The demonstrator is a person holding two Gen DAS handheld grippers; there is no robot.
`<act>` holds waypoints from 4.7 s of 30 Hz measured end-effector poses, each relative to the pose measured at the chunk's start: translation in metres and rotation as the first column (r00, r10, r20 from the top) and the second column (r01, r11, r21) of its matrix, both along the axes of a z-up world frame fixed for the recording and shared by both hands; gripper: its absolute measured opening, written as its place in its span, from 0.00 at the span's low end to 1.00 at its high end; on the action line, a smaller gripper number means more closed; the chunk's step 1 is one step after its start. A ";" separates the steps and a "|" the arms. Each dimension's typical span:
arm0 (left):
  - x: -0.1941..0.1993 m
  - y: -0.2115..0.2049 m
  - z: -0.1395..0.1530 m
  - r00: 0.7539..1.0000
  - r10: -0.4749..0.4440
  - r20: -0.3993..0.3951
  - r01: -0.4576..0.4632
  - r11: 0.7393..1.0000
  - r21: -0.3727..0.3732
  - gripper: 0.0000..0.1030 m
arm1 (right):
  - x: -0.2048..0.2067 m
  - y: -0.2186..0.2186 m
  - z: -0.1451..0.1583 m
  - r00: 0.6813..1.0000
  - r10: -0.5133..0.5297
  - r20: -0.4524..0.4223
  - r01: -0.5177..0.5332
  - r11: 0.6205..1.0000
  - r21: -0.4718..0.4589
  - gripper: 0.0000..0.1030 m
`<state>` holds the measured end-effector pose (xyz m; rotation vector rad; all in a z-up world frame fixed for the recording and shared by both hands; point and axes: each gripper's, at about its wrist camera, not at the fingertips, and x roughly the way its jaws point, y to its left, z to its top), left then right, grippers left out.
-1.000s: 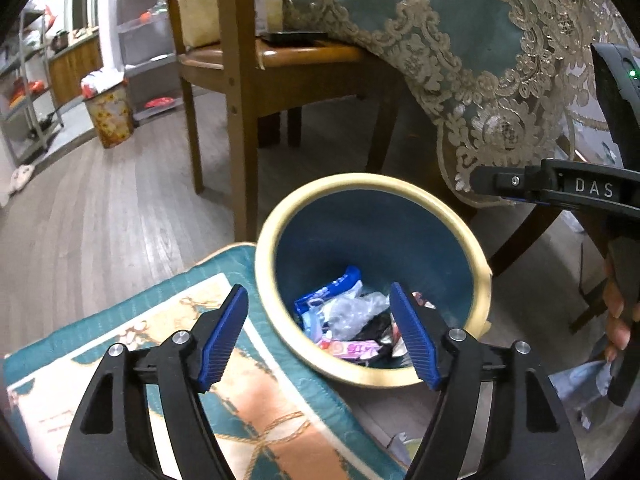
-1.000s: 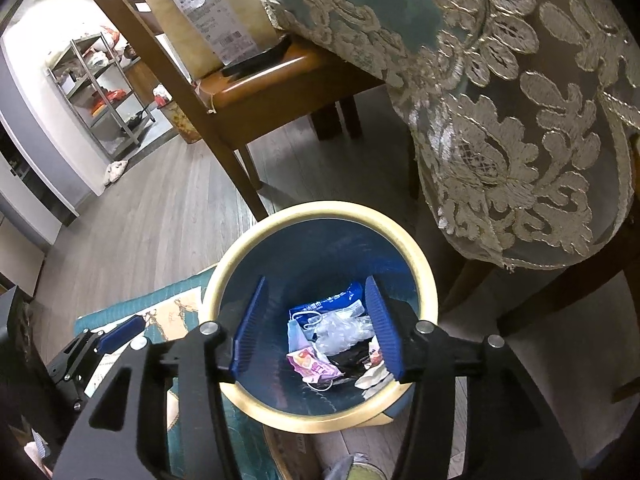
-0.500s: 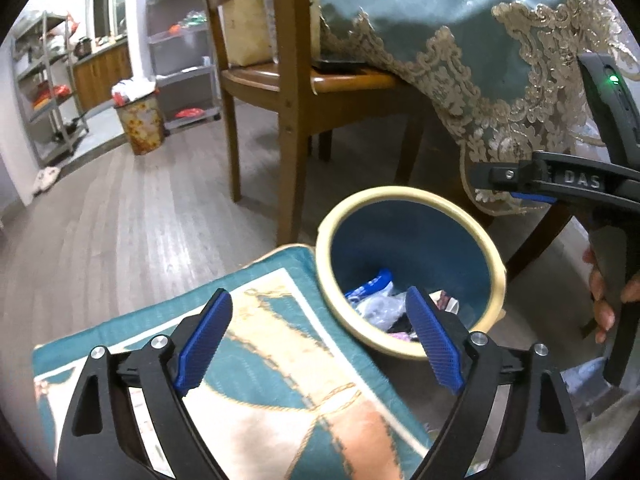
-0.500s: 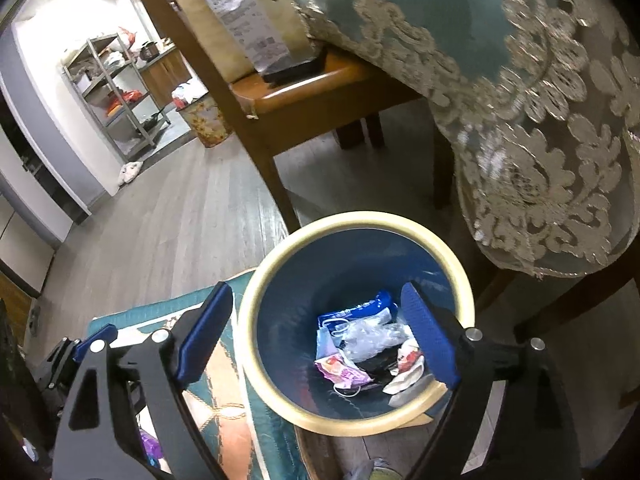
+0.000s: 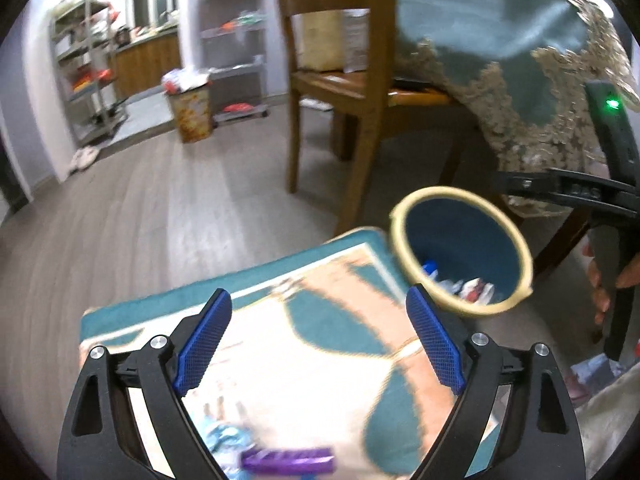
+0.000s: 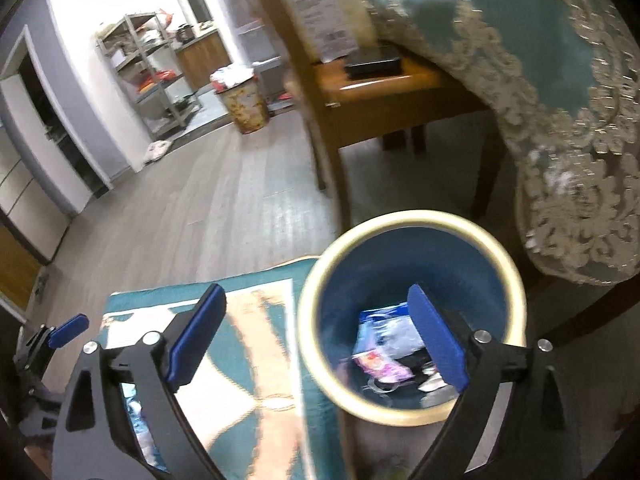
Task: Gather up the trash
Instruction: 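Return both grippers over the cushion toward the remaining trash, then grasp the purple spray bottle with the right gripper while the left gripper grasps the blue mask, then carry both items over the bin and open both grippers to drop them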
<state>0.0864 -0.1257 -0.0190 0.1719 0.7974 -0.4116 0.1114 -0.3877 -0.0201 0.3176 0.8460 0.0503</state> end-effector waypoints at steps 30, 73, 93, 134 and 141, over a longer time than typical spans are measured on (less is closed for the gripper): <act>-0.041 0.195 -0.076 0.973 0.152 -0.171 -0.141 0.987 0.075 0.86 | -0.034 0.233 -0.068 0.815 0.552 -0.179 -0.572 0.815 -0.091 0.87; -0.015 0.173 -0.098 0.945 0.108 -0.310 -0.084 0.992 0.092 0.10 | -0.043 0.270 -0.112 0.630 0.726 -0.276 -0.774 0.615 -0.151 0.31; 0.002 0.127 -0.055 0.974 0.053 -0.220 -0.051 0.999 0.014 0.09 | -0.031 0.127 0.005 0.867 0.493 -0.073 -0.497 0.867 -0.046 0.31; 0.020 -0.089 -0.049 0.962 -0.216 -0.165 0.218 0.976 -0.008 0.09 | -0.020 -0.062 -0.033 0.988 0.095 -0.120 -0.098 0.995 -0.024 0.31; 0.022 -0.126 -0.049 0.953 -0.260 -0.152 0.259 0.965 -0.026 0.09 | -0.022 -0.096 -0.046 0.989 0.011 -0.147 -0.015 1.000 -0.026 0.31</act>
